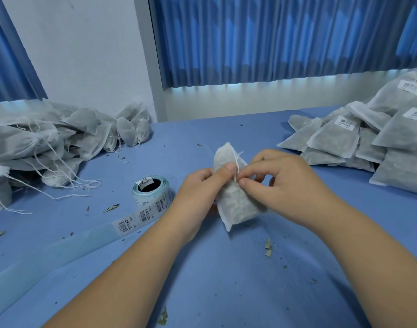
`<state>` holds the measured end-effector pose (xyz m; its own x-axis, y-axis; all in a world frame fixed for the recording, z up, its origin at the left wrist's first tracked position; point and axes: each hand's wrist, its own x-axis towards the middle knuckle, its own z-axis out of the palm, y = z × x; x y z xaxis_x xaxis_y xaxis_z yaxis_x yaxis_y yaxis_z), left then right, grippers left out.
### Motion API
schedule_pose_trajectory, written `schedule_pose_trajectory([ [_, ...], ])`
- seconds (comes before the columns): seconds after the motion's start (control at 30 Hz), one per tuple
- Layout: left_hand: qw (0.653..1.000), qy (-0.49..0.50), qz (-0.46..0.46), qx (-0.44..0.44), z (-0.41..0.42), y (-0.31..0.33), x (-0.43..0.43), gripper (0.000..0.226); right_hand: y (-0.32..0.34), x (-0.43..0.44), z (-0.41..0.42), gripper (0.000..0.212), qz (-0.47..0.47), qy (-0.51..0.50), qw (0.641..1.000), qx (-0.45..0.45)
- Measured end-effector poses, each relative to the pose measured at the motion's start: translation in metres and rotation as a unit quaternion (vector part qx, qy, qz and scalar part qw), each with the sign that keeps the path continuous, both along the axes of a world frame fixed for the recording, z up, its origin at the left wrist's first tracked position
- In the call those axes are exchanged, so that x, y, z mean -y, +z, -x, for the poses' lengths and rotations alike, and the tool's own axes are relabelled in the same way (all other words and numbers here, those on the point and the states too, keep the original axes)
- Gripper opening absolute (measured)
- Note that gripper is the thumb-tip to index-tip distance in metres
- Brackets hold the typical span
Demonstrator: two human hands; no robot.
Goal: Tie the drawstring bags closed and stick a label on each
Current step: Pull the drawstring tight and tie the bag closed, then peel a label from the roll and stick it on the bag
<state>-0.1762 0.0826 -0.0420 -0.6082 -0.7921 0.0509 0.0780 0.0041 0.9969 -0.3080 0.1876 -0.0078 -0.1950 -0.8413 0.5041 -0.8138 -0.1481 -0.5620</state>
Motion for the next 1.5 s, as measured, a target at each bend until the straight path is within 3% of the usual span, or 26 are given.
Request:
schedule_pose_trajectory([
  [0.17,0.999,-0.031,-0.007,0.008,-0.002,0.002,-0.001,0.048,-0.003,0.0,0.002,0.024,0.0,0.012,1.0,0.004],
  [0.37,0.999,0.005,0.004,0.033,-0.01,0.012,-0.011,0.055,-0.002,0.0,-0.006,0.025,0.01,0.043,0.997,0.062],
  [0.6,0.979,0.148,0.106,0.093,-0.07,0.019,-0.016,0.029,-0.007,0.007,-0.025,0.025,0.032,0.09,0.981,0.168],
  [0.8,0.927,0.345,0.105,0.105,-0.164,0.01,-0.012,0.035,-0.021,0.015,-0.052,0.022,-0.03,0.094,0.988,0.119],
  [1.0,0.902,0.386,0.139,0.137,-0.196,-0.011,-0.024,0.045,-0.02,0.042,-0.109,0.021,-0.116,0.117,0.984,0.065],
  [1.1,0.89,0.398,0.166,0.148,-0.195,-0.014,-0.025,0.036,-0.019,0.055,-0.134,0.039,-0.161,0.129,0.978,0.037],
  [1.2,0.887,0.397,0.177,0.155,-0.192,-0.015,-0.025,0.027,-0.028,0.063,-0.15,0.043,-0.161,0.128,0.978,0.031],
  [1.5,0.884,0.403,0.164,0.171,-0.194,-0.018,-0.02,0.026,-0.047,0.063,-0.148,0.011,-0.113,0.109,0.987,0.042],
])
